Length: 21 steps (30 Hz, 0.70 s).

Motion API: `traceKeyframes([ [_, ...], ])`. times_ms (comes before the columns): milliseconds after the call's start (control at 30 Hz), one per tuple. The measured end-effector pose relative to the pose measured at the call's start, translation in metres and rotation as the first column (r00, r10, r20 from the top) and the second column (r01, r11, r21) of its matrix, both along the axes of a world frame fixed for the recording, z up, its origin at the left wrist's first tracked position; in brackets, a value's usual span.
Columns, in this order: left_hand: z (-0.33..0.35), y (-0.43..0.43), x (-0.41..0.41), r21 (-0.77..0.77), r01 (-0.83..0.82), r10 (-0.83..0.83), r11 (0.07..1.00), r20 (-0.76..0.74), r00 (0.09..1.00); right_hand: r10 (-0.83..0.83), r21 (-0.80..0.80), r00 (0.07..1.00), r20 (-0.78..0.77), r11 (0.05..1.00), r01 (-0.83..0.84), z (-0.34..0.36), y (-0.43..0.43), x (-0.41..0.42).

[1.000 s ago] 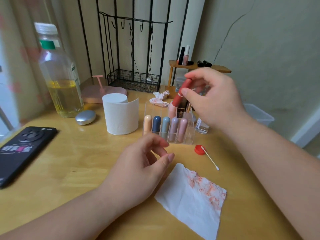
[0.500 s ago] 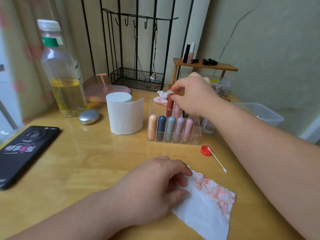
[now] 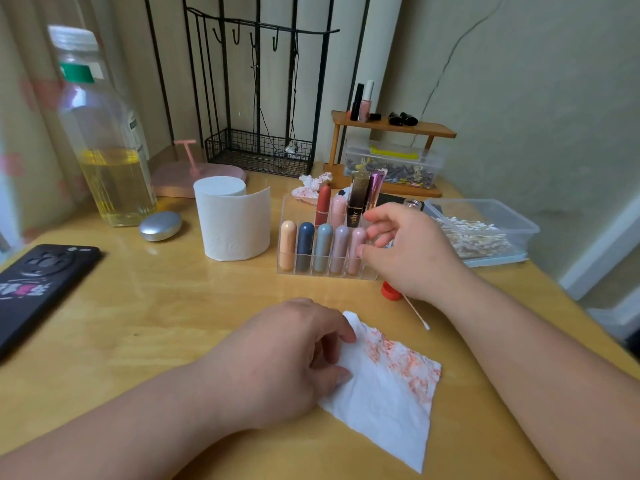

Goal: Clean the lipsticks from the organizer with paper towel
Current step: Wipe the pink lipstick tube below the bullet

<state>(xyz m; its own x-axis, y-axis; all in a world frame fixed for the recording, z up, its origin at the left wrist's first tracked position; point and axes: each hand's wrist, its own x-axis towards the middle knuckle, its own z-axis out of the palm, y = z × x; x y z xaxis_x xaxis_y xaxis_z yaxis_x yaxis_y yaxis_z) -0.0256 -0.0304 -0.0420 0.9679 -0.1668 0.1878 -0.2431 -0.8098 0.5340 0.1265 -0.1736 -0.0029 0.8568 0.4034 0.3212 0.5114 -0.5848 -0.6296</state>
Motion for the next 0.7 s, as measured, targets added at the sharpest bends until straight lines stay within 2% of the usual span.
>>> traceKeyframes([
  [133, 0.000, 0.001, 0.000, -0.037, -0.033, 0.033, 0.999, -0.004, 0.999, -0.017, 0.035, 0.999, -0.029, 0.999, 0.018, -0.006, 0.007, 0.005],
  [267, 0.000, 0.000, -0.001, -0.060, -0.041, 0.041, 0.997, -0.001, 0.999, -0.028, 0.140, 0.999, -0.031, 0.990, 0.032, -0.010, 0.006, 0.005],
  [367, -0.002, 0.001, 0.000, -0.064, -0.039, 0.039, 0.997, -0.002, 0.999, -0.053, 0.302, 0.999, 0.012, 0.952, 0.047, 0.001, 0.002, -0.004],
  [467, -0.004, 0.000, 0.000, -0.131, -0.115, 0.119, 0.985, 0.024, 0.993, 0.022, 0.435, 0.999, 0.040, 0.900, -0.037, 0.017, -0.009, -0.027],
  [567, 0.000, 0.000, 0.002, -0.331, -0.237, 0.286, 0.913, 0.109, 0.952, 0.158, 0.385, 0.984, -0.084, 0.916, -0.115, 0.024, -0.019, -0.056],
  [633, 0.003, 0.001, 0.002, -0.386, -0.234, 0.308, 0.892, 0.144, 0.940, 0.243, 0.326, 0.946, -0.214, 0.931, -0.165, 0.017, -0.022, -0.067],
  [700, 0.004, -0.001, 0.002, -0.395, -0.210, 0.278, 0.894, 0.124, 0.953, 0.261, 0.317, 0.925, -0.275, 0.933, -0.169, 0.005, -0.022, -0.071],
])
